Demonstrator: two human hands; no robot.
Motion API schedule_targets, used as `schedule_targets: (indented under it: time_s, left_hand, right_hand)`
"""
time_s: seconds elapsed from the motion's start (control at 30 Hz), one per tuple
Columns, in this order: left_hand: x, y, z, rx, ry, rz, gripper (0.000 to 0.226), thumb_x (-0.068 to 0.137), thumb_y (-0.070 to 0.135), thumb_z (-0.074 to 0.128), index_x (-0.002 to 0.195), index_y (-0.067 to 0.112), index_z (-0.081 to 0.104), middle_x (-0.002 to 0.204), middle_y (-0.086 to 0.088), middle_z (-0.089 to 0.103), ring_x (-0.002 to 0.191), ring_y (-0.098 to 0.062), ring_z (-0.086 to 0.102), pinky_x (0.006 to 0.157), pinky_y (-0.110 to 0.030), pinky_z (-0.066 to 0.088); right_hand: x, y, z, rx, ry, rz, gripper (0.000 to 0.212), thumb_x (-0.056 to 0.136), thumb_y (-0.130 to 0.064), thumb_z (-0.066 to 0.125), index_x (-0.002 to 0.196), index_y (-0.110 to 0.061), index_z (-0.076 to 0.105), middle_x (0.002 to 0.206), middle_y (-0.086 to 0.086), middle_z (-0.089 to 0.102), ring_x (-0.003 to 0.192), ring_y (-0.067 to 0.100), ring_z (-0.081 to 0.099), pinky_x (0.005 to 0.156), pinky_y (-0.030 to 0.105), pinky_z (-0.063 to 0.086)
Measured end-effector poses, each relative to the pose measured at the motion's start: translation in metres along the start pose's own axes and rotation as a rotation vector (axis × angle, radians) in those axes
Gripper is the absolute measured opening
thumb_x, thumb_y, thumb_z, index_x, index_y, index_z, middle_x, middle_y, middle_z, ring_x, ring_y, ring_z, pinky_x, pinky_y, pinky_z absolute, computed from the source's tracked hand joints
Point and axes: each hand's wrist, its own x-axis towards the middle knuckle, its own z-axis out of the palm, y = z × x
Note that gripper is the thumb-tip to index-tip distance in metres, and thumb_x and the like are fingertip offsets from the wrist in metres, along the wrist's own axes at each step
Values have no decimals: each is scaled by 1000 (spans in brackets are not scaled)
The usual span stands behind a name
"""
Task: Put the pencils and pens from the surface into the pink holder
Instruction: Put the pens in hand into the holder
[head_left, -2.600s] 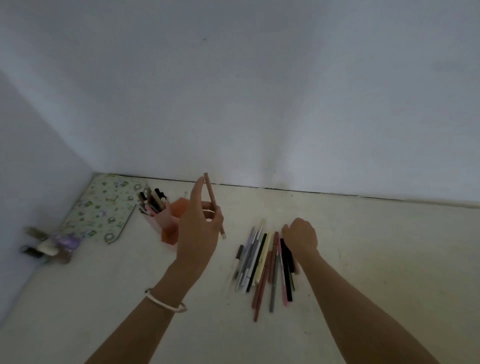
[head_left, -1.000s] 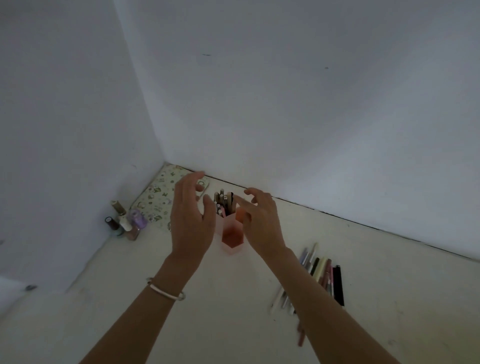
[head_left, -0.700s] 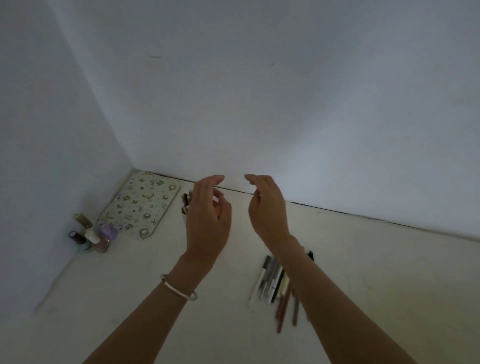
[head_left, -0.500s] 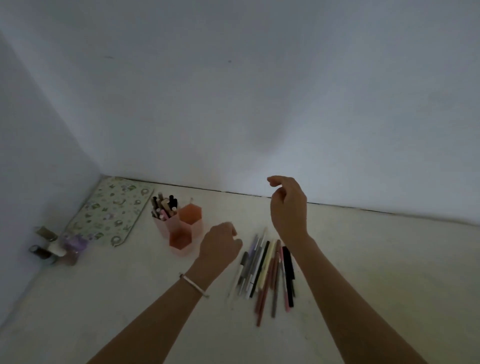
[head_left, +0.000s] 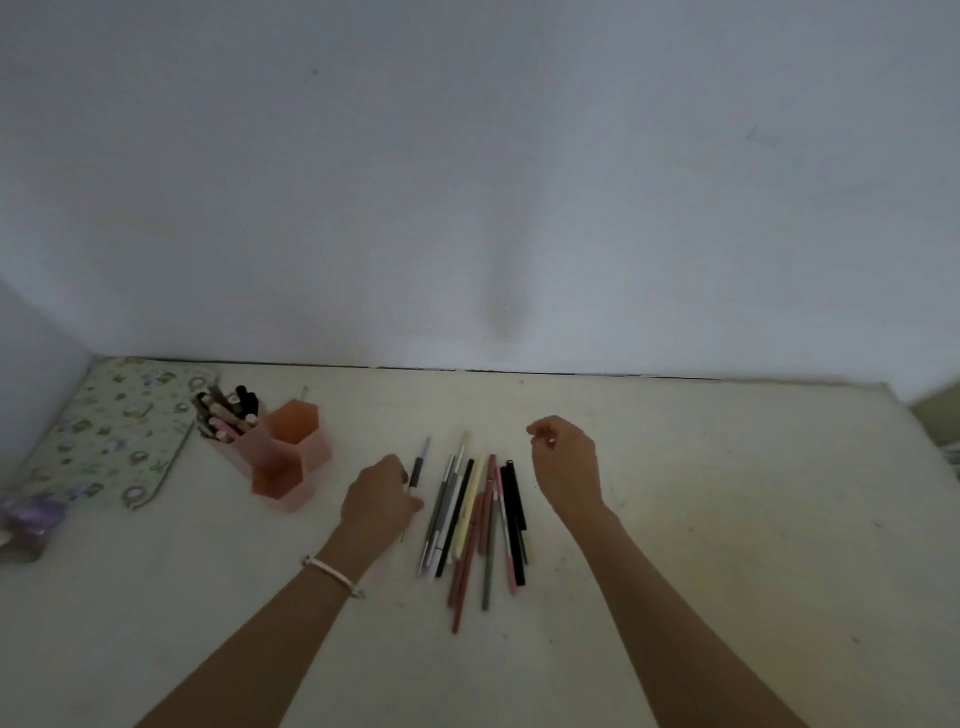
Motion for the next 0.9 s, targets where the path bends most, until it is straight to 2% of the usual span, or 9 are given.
schedule_targets:
  time_s: [0.13,0.2,0.27,0.33,0.43,0.57,0.67,0.8,0.9]
  left_hand:
    - [2,10,-28,-162,92,50,29,82,21,71,105,17,55,86,-1,67,76,-18,64,69,-30,51]
    - [1,13,-38,-242,140,77,30,84,21,68,111,18,54,81,3,65,69,-14,63,62,-27,50]
    - [0,14,-46,-297,204,97,35,86,21,68,118,19,54,77,7,62,66,-10,62,54,-22,46]
    - [-3,14,-51,-354,247,133,45,87,18,68,129,22,50,76,10,60,66,-10,62,54,-21,46]
    - [-13,12,-62,-455,356,228,63,90,11,64,143,28,37,77,11,59,63,-4,62,51,-13,46]
    - [-21,-6,-97,-511,707,301,51,93,14,59,139,30,43,94,7,62,74,-2,65,62,-10,51]
    - [-21,-34,-124,-499,950,268,50,93,16,59,137,31,44,109,-2,61,80,-10,64,69,-16,52]
    - [-17,-67,-136,-484,1003,236,48,96,16,56,139,30,41,110,-5,60,87,-20,65,77,-42,58]
    - [-12,-82,-127,-377,998,215,50,96,19,56,141,32,39,109,-2,60,86,-13,64,80,-39,57]
  right_hand:
    - [-4,17,18,-256,-228,136,23,93,-12,50,114,-6,58,110,10,64,91,21,60,74,24,41]
    - [-9,19,27,-354,-273,158,21,96,-15,49,115,-5,52,110,11,61,96,26,61,73,27,43]
    - [-11,21,35,-383,-269,155,15,96,-12,48,109,-5,50,107,13,61,91,27,61,70,29,44]
    - [-13,21,40,-383,-262,145,3,93,-6,46,96,-7,45,103,14,61,82,25,56,67,30,42]
    - [-11,21,40,-375,-247,128,10,91,-11,54,92,-8,44,95,12,61,76,23,53,64,29,40]
    - [8,-8,26,-204,-105,86,20,80,-18,67,87,0,64,76,7,64,68,22,61,57,27,42]
    - [25,-56,19,48,-49,53,12,76,-20,69,76,-8,69,63,2,65,59,16,58,54,22,41]
    - [26,-124,31,328,-104,-30,9,77,-22,64,72,-15,64,64,2,63,58,17,53,60,30,43]
    - [16,-156,44,419,-107,-104,10,77,-21,64,83,-13,62,71,3,65,62,16,55,63,35,46]
